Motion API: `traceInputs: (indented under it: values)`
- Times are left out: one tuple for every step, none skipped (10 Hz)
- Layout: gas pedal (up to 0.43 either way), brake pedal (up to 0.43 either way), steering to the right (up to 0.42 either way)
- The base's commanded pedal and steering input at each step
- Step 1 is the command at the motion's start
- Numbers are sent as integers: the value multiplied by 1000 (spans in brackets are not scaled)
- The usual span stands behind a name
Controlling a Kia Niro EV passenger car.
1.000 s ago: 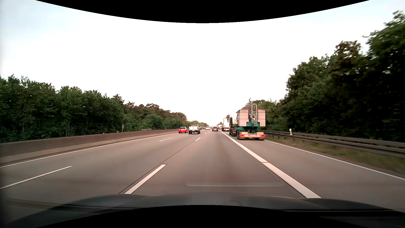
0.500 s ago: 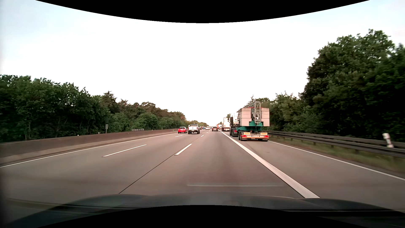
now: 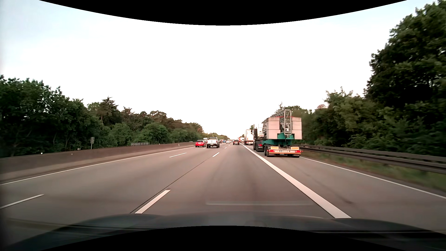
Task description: Follow the waypoints while adhering to traffic rules and regulations
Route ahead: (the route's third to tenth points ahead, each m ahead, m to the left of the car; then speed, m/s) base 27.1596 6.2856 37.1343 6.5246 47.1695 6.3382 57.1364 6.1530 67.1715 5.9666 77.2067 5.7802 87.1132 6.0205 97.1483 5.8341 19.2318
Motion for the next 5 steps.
traceInputs:
  values:
    - [0, 0, -4]
    - [0, 0, -4]
    - [0, 0, -4]
    - [0, 0, -4]
    - [0, 0, -4]
